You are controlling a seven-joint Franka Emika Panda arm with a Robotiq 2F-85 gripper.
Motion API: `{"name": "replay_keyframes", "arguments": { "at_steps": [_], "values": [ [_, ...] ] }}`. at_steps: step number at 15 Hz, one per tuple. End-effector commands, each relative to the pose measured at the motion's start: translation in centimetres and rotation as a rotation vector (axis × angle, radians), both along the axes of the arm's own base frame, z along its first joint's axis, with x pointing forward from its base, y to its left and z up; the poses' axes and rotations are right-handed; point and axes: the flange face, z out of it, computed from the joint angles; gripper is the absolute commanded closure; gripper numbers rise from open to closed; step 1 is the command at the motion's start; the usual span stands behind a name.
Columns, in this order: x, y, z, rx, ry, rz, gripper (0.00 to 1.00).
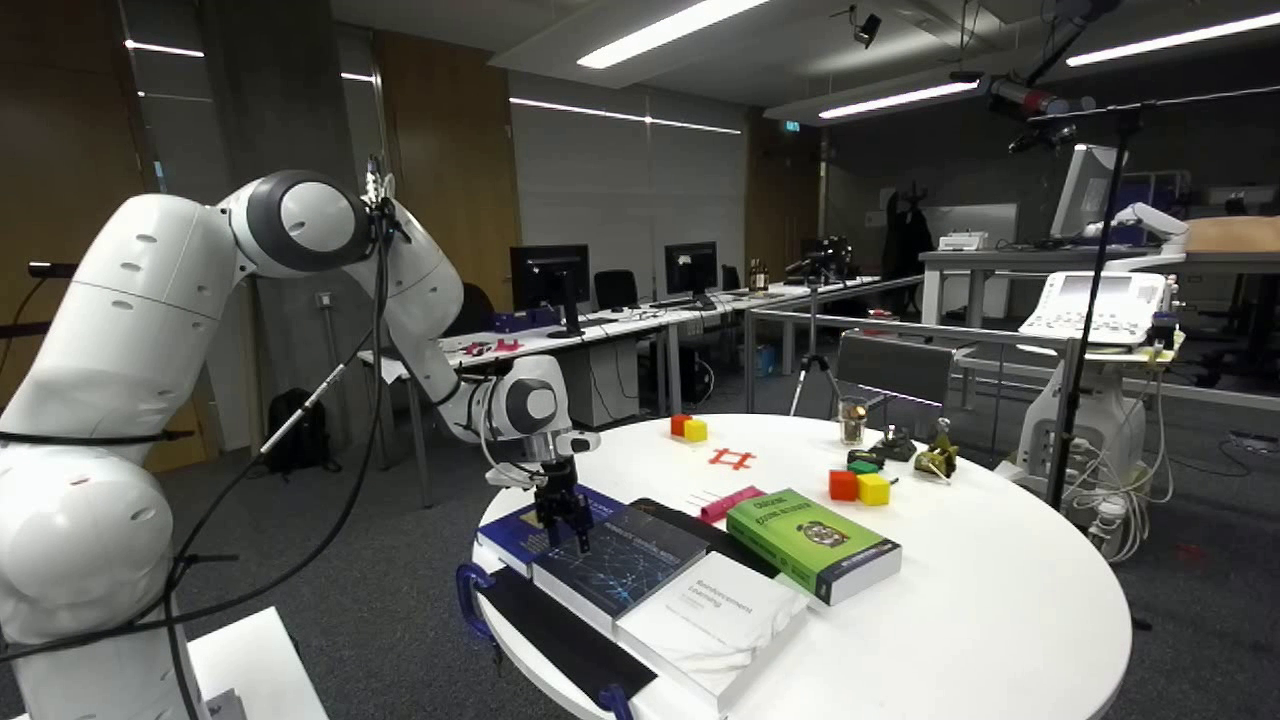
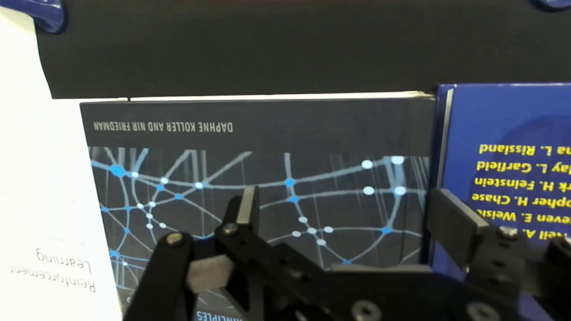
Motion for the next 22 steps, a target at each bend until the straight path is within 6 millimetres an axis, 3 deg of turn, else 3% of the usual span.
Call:
{"name": "replay_keyframes", "arguments": {
  "at_steps": [1, 9, 12, 22],
  "values": [
    [0.9, -1.9, 1.3, -0.013, 0.004, 0.001, 0.0],
    [2.4, -5.5, 2.2, -0.032, -0.024, -0.051, 0.0],
    [2.5, -5.9, 2.2, -0.034, -0.026, -0.053, 0.0],
    [2.6, -2.2, 2.1, -0.011, -0.024, -0.007, 0.0]
  ]
}}
